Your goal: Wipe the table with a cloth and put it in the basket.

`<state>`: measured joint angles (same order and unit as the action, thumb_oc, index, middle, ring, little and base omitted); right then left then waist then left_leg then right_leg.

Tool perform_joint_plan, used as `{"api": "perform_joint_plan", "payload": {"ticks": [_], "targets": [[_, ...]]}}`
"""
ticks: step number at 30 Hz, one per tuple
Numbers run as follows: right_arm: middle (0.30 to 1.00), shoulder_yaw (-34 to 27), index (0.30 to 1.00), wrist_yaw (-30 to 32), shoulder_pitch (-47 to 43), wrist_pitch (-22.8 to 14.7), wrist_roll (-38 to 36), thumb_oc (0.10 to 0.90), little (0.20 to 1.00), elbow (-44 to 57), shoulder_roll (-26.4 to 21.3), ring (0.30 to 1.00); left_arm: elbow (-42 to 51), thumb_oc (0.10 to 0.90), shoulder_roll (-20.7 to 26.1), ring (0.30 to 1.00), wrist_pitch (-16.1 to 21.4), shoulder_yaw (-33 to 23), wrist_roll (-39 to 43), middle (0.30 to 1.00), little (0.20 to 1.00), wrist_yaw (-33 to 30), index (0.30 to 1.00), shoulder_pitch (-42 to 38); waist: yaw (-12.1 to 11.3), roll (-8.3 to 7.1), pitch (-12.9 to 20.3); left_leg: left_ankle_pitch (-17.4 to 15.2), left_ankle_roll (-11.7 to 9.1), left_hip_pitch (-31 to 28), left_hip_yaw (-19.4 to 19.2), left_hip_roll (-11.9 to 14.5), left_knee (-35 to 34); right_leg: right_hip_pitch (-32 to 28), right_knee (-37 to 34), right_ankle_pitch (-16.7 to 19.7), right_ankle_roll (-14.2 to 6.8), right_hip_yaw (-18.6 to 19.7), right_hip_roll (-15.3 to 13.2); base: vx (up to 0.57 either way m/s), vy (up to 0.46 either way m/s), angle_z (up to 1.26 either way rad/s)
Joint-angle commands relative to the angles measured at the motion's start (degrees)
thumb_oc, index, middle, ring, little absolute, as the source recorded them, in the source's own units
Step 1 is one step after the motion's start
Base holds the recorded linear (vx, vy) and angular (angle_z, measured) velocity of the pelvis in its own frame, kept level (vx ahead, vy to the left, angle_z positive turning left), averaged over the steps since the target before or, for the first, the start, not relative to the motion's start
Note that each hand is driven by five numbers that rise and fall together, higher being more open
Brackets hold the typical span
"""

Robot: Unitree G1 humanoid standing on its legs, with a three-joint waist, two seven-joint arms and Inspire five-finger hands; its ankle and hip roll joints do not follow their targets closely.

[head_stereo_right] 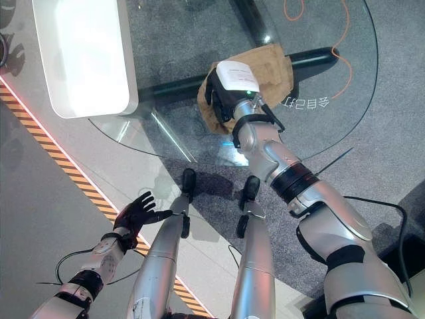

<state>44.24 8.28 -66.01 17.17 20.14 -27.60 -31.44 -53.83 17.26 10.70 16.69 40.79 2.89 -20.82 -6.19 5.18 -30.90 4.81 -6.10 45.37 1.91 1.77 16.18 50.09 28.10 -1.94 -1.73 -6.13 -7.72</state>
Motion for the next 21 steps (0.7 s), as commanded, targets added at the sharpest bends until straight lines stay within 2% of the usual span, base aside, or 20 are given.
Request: {"api": "perform_joint_plan", "payload": {"ticks": [1, 21], "targets": [[0.300, -0.34, 0.300, -0.27, -2.24, -6.17, 1.15, 0.100, 0.200, 12.83, 4.45, 0.300, -0.18, 0.800, -0.96, 0.900, 2.29, -1.32, -1.67, 0.900, 0.900, -1.49, 0.900, 4.30, -0.07, 0.48, 1.11, -2.91, 4.83, 0.15, -4.14, -5.11, 3.05, -1.31, -2.50, -0.65, 0.82, -5.86, 3.48, 0.00, 0.000, 0.00], [0.300, 0.58, 0.300, -3.81, -1.95, -7.04, 0.61, 0.100, 0.200, 19.32, 6.17, 0.300, -0.06, 0.800, -1.34, 0.900, 1.97, -0.88, -1.72, 0.900, 0.900, -2.15, 0.900, 3.69, -0.12, 0.62, 1.11, -2.67, 4.79, 0.17, -4.16, -5.24, 3.16, -1.27, -2.74, -0.35, 0.77, -5.70, 3.47, 0.00, 0.000, 0.00]]}}
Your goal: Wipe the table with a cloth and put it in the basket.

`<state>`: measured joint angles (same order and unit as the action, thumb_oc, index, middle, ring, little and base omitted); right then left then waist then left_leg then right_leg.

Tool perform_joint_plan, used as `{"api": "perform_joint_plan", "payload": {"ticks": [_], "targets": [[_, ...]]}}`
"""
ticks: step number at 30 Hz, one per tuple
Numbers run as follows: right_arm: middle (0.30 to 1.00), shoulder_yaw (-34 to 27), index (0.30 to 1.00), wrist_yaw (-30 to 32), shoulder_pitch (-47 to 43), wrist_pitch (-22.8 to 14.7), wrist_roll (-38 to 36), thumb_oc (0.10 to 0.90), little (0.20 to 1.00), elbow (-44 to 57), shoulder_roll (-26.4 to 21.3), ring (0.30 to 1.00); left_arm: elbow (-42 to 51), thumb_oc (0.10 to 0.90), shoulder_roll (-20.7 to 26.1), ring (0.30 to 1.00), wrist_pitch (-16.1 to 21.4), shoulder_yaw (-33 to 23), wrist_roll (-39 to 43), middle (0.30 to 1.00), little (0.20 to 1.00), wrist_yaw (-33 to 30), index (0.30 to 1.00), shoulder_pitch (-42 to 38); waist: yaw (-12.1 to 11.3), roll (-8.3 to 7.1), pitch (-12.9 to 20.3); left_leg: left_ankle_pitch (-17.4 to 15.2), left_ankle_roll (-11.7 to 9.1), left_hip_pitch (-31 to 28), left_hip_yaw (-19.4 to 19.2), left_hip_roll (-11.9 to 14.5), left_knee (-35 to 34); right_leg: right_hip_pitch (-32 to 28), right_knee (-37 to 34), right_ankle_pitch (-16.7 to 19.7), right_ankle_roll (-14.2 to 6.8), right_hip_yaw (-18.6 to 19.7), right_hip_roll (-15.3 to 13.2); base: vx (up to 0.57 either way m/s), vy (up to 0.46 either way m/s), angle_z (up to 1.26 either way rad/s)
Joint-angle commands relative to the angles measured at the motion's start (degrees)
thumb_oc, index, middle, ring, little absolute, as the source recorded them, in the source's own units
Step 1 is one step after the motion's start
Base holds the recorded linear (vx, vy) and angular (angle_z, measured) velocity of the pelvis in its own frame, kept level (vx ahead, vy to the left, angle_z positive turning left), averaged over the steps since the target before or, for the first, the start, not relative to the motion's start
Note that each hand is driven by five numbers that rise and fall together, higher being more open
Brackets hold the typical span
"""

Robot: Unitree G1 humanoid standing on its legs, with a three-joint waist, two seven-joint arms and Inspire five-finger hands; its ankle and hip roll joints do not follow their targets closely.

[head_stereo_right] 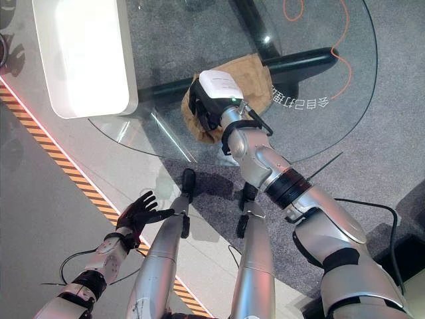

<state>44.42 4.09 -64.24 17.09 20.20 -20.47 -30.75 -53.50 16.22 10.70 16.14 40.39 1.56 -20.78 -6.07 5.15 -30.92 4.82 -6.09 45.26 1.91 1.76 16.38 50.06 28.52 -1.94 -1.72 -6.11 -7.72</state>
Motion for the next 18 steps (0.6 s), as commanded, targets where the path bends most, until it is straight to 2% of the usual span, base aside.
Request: {"api": "perform_joint_plan", "payload": {"ticks": [1, 8, 12, 15, 18], "targets": [[0.300, 0.40, 0.300, 0.33, -3.66, -6.66, 0.96, 0.100, 0.200, 12.31, 5.70, 0.300, -0.45, 0.800, -0.36, 0.900, 1.95, -0.28, -1.40, 0.900, 0.900, -0.84, 0.900, 3.49, -0.20, 0.70, 1.12, -2.66, 4.82, 0.28, -4.17, -5.29, 2.95, -1.19, -3.17, -0.32, 0.79, -5.67, 3.51, 0.00, 0.000, 0.00], [0.300, 0.47, 0.300, 3.93, -3.69, -4.52, 2.31, 0.100, 0.200, 10.31, 5.57, 0.300, -0.81, 0.800, -0.21, 0.900, 1.94, 0.06, -0.93, 0.900, 0.900, -0.73, 0.900, 3.12, -0.19, 0.90, 1.12, -2.63, 4.80, -0.24, -4.12, -5.35, 2.73, -1.65, -3.34, -0.29, 0.69, -5.53, 3.44, 0.00, 0.000, 0.00], [0.300, -0.53, 0.300, 10.55, -4.92, -1.92, 1.76, 0.100, 0.200, 2.81, 4.29, 0.300, -1.09, 0.800, 0.05, 0.900, 1.81, 0.36, -0.79, 0.900, 0.900, -0.74, 0.900, 2.71, -0.37, 0.97, 1.12, -2.79, 4.83, -0.46, -3.92, -5.40, 3.06, -1.98, -3.23, -0.16, 0.66, -5.68, 3.05, 0.00, 0.000, 0.00], [0.300, -0.85, 0.300, 15.71, -7.63, -1.15, -0.47, 0.100, 0.200, -4.60, 2.36, 0.300, -1.37, 0.800, 0.28, 0.900, 2.00, 0.98, -0.39, 0.900, 0.900, -0.59, 0.900, 2.56, -0.71, 1.22, 1.12, -2.89, 4.76, -0.72, -3.75, -5.37, 3.00, -2.28, -3.21, -0.05, 0.62, -5.92, 2.77, 0.00, 0.000, 0.00], [0.300, -1.21, 0.300, 19.49, -10.16, -1.94, -3.62, 0.100, 0.200, -11.83, 0.32, 0.300, -1.49, 0.800, 0.58, 0.900, 2.02, 1.61, -0.11, 0.900, 0.900, -0.52, 0.900, 2.39, -1.03, 1.31, 1.12, -3.04, 4.69, -0.64, -3.62, -5.26, 3.12, -2.35, -3.21, 0.10, 0.55, -6.18, 2.44, 0.00, -0.005, 0.01]]}}
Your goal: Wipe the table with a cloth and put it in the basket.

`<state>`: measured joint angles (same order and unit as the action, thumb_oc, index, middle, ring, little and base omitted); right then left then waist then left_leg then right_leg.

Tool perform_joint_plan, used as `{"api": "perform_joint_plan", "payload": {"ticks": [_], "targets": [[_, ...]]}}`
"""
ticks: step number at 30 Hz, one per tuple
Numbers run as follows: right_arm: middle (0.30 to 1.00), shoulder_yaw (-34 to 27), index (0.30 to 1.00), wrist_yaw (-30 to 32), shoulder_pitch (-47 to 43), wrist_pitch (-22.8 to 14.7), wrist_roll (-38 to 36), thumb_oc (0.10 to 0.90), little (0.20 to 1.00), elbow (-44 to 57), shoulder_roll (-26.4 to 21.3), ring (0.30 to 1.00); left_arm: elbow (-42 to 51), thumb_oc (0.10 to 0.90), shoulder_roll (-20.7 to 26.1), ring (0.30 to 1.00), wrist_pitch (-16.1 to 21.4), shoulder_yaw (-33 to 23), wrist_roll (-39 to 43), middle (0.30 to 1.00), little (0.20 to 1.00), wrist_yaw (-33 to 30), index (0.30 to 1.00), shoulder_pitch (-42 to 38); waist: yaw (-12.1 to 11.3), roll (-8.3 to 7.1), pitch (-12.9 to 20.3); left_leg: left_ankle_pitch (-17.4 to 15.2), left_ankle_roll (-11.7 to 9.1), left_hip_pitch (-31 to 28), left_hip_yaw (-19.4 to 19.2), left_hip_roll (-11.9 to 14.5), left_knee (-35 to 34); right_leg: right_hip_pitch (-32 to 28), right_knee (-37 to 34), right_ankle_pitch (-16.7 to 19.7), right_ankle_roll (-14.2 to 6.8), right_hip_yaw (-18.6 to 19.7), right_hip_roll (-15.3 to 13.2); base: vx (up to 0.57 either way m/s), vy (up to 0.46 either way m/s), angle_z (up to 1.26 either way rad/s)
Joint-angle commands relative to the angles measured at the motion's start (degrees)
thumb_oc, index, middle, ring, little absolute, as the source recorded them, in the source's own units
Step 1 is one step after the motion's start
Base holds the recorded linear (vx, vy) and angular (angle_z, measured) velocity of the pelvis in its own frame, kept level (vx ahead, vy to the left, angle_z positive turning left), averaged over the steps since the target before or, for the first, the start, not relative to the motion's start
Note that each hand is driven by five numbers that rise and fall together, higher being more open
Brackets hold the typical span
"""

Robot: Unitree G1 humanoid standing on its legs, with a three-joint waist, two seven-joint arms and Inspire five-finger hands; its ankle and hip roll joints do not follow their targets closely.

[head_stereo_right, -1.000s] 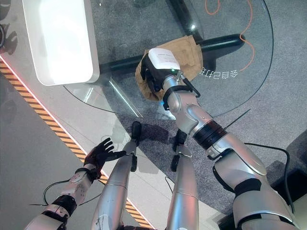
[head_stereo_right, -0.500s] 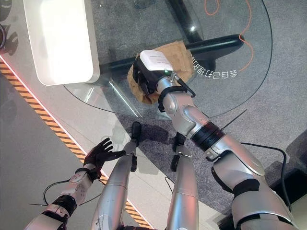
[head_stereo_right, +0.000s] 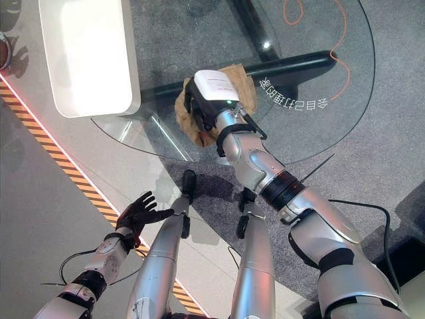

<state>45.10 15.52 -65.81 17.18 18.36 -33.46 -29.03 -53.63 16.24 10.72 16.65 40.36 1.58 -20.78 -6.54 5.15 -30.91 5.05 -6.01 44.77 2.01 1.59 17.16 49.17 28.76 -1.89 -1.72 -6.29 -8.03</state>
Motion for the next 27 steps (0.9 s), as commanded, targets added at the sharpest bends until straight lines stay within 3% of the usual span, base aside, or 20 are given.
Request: {"api": "perform_joint_plan", "payload": {"ticks": [1, 7, 8, 9, 10, 11, 14, 27], "targets": [[0.300, -1.89, 0.300, 9.43, -9.68, -2.07, -3.14, 0.100, 0.200, -1.76, -1.97, 0.300, -1.26, 0.800, 0.71, 0.900, 1.91, 1.52, 0.20, 0.900, 0.900, -0.60, 0.900, 2.21, -0.73, 1.35, 1.12, -3.30, 4.57, -0.04, -3.60, -5.05, 2.37, -1.41, -3.41, 0.13, 0.51, -6.15, 2.65, 0.00, 0.000, 0.00], [0.300, -0.80, 0.300, 12.96, -14.08, -2.46, -7.88, 0.100, 0.200, -12.77, -5.63, 0.300, -0.80, 0.800, 1.30, 0.900, 1.91, 3.04, 1.54, 0.900, 0.900, -0.61, 0.900, 2.01, -1.23, 1.74, 1.12, -3.48, 4.67, 0.39, -3.25, -5.05, 2.57, -1.10, -3.14, 0.24, 0.61, -6.57, 2.42, 0.01, -0.001, 0.00], [0.300, -0.53, 0.300, 13.42, -14.00, -1.94, -8.53, 0.100, 0.200, -13.74, -6.03, 0.300, -0.73, 0.800, 1.33, 0.900, 1.79, 3.43, 1.69, 0.900, 0.900, -0.67, 0.900, 2.52, -1.28, 1.77, 1.12, -5.54, 4.44, -0.90, -3.07, -5.05, 3.22, -2.05, -1.99, -1.83, 0.10, -5.96, 2.46, 0.06, -0.004, 0.02], [0.300, -0.42, 0.300, 13.81, -14.39, -1.82, -9.21, 0.100, 0.200, -14.60, -6.47, 0.300, -0.70, 0.800, 1.43, 0.900, 1.79, 3.57, 1.90, 0.900, 0.900, -0.67, 0.900, 2.46, -1.27, 1.80, 1.12, -5.56, 4.47, -0.82, -3.05, -5.04, 3.26, -1.95, -1.93, -1.84, 0.13, -5.97, 2.47, -0.01, 0.010, 0.03], [0.300, -0.49, 0.300, 14.85, -15.38, -2.02, -10.29, 0.100, 0.200, -16.51, -7.49, 0.300, -0.78, 0.800, 1.69, 0.900, 2.05, 3.53, 2.41, 0.900, 0.900, -0.47, 0.900, 1.95, -1.21, 1.87, 1.12, -3.62, 4.79, 0.63, -3.19, -4.97, 2.69, -0.79, -2.87, 0.12, 0.69, -6.59, 2.41, -0.01, 0.011, 0.03], [0.300, -0.52, 0.300, 15.44, -14.82, -1.81, -10.87, 0.100, 0.200, -17.15, -7.90, 0.300, -0.82, 0.800, 1.74, 0.900, 2.14, 3.80, 2.55, 0.900, 0.900, -0.46, 0.900, 2.71, -1.22, 1.86, 1.12, -5.70, 4.57, -0.84, -3.00, -4.99, 3.20, -1.92, -1.84, -2.01, 0.17, -5.92, 2.54, -0.01, 0.016, 0.03], [0.300, -1.34, 0.300, 17.25, -15.29, -2.42, -12.40, 0.100, 0.200, -20.44, -9.41, 0.300, -1.14, 0.800, 2.22, 0.900, 2.25, 3.90, 3.42, 0.900, 0.900, 0.17, 0.900, 2.76, -1.10, 2.00, 1.12, -5.77, 4.65, -0.81, -2.98, -4.94, 3.30, -1.87, -1.69, -2.08, 0.18, -5.87, 2.52, 0.02, 0.003, 0.01], [0.300, -4.12, 0.300, 23.54, -15.61, -3.25, -15.11, 0.100, 0.200, -25.99, -16.71, 0.300, -0.74, 0.800, 4.31, 0.900, 1.77, 3.73, 5.26, 0.900, 0.900, 0.87, 0.900, 3.37, -0.33, 1.38, 1.12, -6.10, 5.04, -0.48, -2.92, -4.56, 3.32, -1.77, -1.81, -2.15, 0.04, -5.75, 2.92, 0.00, 0.000, 0.00]]}}
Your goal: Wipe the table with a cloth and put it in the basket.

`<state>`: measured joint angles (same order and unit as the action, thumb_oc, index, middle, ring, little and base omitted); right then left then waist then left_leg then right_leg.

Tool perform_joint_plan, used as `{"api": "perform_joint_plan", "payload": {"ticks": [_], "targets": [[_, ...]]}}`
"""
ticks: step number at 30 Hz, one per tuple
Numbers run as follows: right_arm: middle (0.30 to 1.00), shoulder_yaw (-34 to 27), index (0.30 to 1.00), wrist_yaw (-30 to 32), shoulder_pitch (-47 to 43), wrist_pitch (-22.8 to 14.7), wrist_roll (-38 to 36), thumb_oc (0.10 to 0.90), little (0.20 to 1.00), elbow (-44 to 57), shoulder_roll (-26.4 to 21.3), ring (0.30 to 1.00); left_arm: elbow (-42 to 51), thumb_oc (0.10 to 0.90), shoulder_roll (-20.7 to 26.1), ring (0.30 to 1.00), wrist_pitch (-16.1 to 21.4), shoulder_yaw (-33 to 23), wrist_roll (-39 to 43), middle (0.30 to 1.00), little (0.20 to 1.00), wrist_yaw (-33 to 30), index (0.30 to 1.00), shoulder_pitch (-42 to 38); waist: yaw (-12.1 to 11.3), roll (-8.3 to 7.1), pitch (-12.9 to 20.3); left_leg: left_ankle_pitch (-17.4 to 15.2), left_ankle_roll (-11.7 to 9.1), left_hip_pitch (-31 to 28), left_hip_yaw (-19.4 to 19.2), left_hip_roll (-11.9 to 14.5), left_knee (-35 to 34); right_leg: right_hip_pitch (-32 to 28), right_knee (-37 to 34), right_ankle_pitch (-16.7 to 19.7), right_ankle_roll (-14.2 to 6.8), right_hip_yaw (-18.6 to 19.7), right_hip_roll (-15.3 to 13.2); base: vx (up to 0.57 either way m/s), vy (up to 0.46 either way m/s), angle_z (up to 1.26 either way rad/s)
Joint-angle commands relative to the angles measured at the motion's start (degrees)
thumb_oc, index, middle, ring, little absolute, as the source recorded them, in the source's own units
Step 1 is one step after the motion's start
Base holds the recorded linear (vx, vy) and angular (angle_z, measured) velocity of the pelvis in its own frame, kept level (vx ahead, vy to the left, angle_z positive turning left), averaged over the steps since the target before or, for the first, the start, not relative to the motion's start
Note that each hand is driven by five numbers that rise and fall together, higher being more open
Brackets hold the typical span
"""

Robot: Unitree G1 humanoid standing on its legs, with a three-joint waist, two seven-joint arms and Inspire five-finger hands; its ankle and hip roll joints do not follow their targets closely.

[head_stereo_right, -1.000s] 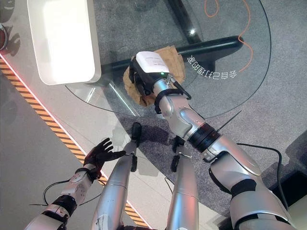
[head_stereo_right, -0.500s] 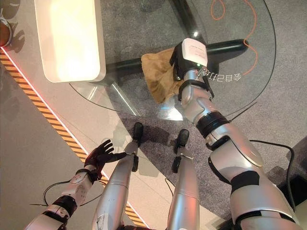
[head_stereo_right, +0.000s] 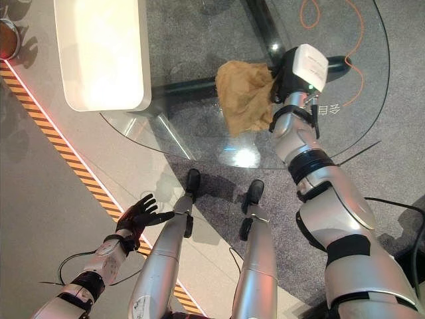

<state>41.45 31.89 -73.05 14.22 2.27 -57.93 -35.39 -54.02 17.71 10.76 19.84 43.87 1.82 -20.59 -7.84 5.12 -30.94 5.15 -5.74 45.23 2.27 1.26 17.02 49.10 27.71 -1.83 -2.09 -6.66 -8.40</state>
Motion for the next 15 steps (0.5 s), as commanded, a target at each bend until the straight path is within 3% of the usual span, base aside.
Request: {"api": "perform_joint_plan", "payload": {"ticks": [1, 8, 9, 15], "targets": [[0.300, -0.55, 0.300, 7.63, -8.42, -0.58, 0.39, 0.100, 0.200, -1.98, -11.23, 0.300, -0.41, 0.800, 3.29, 0.900, 1.69, 0.36, 2.04, 0.900, 0.900, 0.83, 0.900, 3.30, 1.09, 1.24, 1.15, -6.33, 4.82, -0.87, -3.22, -4.12, 3.60, -1.67, -0.69, -2.24, 0.40, -5.36, 3.36, 0.00, 0.000, 0.00], [0.300, -1.60, 0.300, 10.39, -8.20, -0.60, -1.50, 0.100, 0.200, -3.15, -13.02, 0.300, -0.43, 0.800, 4.02, 0.900, 1.40, -0.02, 2.52, 0.900, 0.900, 1.25, 0.900, 3.29, 1.39, 0.93, 1.15, -6.48, 4.81, -0.84, -3.32, -3.87, 3.66, -1.77, -0.80, -2.33, 0.38, -5.23, 3.51, -0.01, -0.001, -0.01], [0.300, -2.26, 0.300, 11.24, -8.54, -0.79, -1.92, 0.100, 0.200, -3.41, -13.85, 0.300, -0.18, 0.800, 4.33, 0.900, 1.21, -0.32, 2.51, 0.900, 0.900, 1.23, 0.900, 2.89, 1.54, 0.83, 1.15, -4.48, 5.07, 0.58, -3.55, -3.81, 3.15, -0.69, -1.77, -0.31, 0.85, -5.84, 3.46, -0.07, 0.004, 0.00], [0.300, -4.35, 0.300, 14.09, -7.35, -0.98, -4.79, 0.100, 0.200, -2.82, -15.42, 0.300, -0.11, 0.800, 4.74, 0.900, 1.22, -0.59, 2.91, 0.900, 0.900, 1.19, 0.900, 3.38, 1.96, 0.44, 1.15, -4.62, 5.00, 0.52, -3.62, -3.62, 3.06, -0.94, -2.00, -0.48, 0.83, -5.62, 3.77, -0.01, 0.000, -0.01]]}}
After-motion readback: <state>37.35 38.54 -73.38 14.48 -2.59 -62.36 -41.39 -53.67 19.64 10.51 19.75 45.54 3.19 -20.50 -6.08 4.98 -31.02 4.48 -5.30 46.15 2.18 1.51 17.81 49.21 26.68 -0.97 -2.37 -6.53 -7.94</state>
